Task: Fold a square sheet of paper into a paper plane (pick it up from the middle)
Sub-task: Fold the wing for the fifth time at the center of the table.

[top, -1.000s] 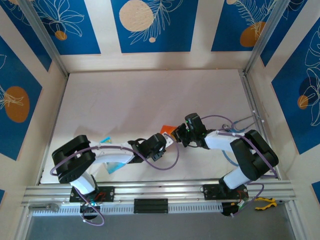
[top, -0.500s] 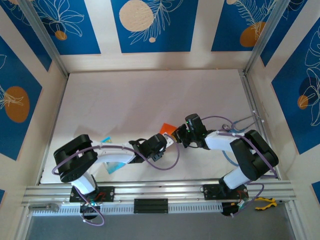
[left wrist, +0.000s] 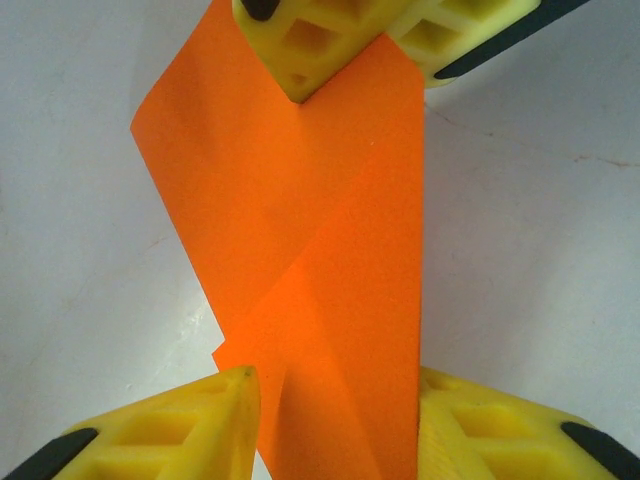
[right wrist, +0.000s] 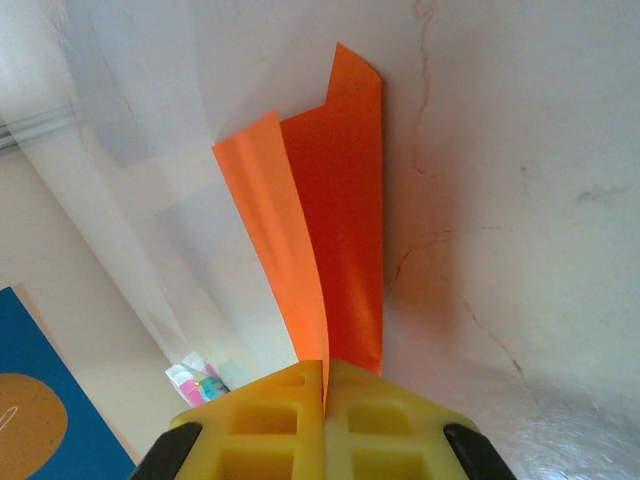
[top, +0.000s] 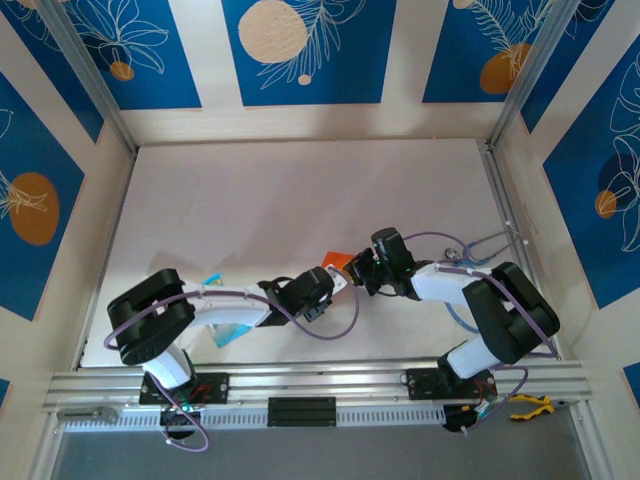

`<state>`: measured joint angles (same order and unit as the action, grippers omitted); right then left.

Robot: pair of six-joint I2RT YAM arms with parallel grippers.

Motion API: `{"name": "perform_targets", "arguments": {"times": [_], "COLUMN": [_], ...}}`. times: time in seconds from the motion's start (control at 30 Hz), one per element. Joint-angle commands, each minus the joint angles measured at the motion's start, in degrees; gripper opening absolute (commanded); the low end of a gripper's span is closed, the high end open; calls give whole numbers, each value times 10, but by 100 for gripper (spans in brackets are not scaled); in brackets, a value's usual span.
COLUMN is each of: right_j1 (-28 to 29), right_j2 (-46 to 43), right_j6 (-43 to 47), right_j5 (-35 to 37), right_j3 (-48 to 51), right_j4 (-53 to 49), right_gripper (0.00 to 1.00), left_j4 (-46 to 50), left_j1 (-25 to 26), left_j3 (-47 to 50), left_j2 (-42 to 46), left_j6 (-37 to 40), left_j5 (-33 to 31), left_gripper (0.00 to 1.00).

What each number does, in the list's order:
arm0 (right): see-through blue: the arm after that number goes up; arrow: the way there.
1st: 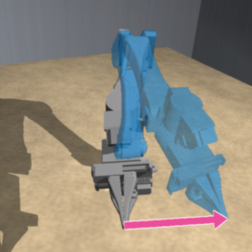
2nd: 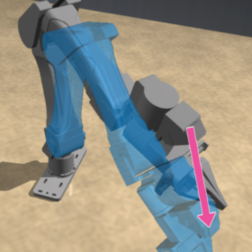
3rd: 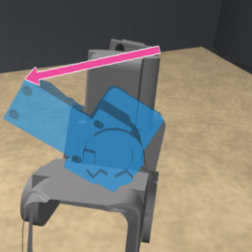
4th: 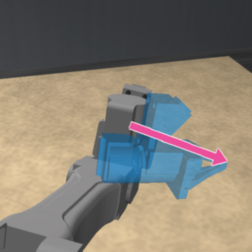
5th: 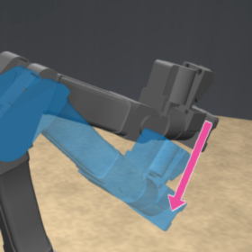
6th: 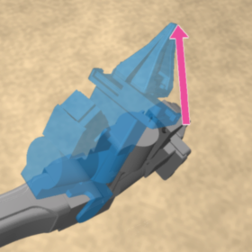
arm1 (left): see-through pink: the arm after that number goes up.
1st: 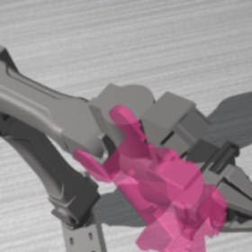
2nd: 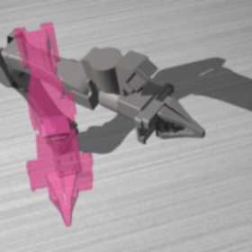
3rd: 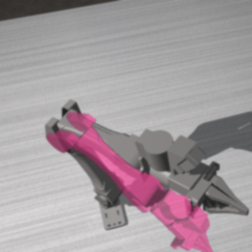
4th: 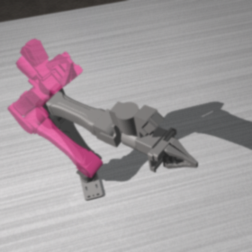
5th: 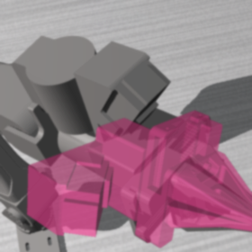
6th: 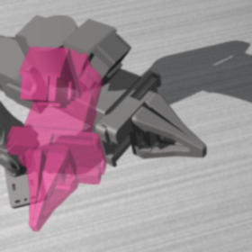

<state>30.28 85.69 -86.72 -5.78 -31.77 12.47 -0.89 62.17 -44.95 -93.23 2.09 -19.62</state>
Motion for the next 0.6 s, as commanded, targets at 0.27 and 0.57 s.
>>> {"name": "perform_targets", "arguments": {"times": [0.27,0.57], "right_j1": [-2,-3], "right_j2": [-14,-16], "right_j6": [-5,0], "right_j5": [-4,-6], "right_j3": [11,12], "right_j4": [7,9], "right_gripper": [2,2], "left_j4": [3,11], "left_j1": [7,7], "left_j3": [-8,-13], "left_j2": [-5,-5], "left_j6": [9,-1], "left_j5": [-5,-6], "left_gripper": [29,18]}}
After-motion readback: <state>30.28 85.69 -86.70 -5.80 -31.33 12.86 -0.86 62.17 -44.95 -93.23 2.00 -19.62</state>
